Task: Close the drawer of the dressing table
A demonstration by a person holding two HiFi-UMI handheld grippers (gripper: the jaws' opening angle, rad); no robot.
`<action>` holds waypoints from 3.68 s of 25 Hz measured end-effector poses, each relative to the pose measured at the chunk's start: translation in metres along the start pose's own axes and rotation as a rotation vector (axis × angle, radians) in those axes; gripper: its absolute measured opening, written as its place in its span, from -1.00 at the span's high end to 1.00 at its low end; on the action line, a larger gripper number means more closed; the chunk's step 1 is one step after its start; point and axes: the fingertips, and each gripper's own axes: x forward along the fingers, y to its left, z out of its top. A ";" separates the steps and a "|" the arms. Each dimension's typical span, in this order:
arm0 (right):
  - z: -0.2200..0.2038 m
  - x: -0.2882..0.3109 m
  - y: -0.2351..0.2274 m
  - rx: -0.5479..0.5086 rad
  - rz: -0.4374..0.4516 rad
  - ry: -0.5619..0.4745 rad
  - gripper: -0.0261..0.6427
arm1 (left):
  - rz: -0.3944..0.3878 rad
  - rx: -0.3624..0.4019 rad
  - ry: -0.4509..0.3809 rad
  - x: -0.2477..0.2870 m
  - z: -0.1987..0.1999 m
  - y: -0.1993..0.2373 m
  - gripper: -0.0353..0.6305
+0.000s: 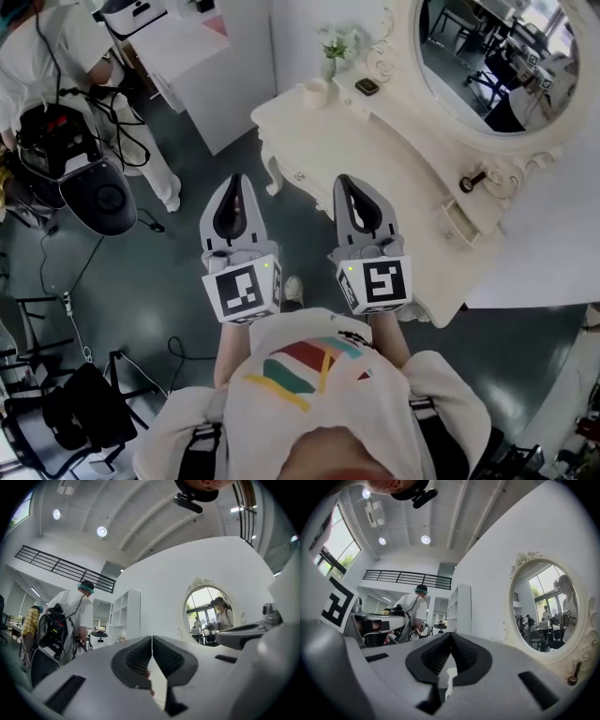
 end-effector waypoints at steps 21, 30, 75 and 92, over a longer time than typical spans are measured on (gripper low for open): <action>-0.022 0.105 -0.038 -0.008 -0.082 0.052 0.92 | -0.135 -0.020 0.048 0.119 -0.042 -0.008 0.87; -0.017 0.093 -0.067 -0.012 -0.128 0.053 0.92 | -0.188 -0.036 0.057 0.133 -0.035 -0.044 0.87; -0.079 -0.197 -0.303 0.122 -0.973 0.223 0.81 | -1.036 -0.045 0.077 0.095 -0.056 -0.411 0.87; -0.217 -0.214 -0.327 0.250 -1.044 0.464 0.55 | -1.017 0.021 0.163 0.106 -0.107 -0.406 0.87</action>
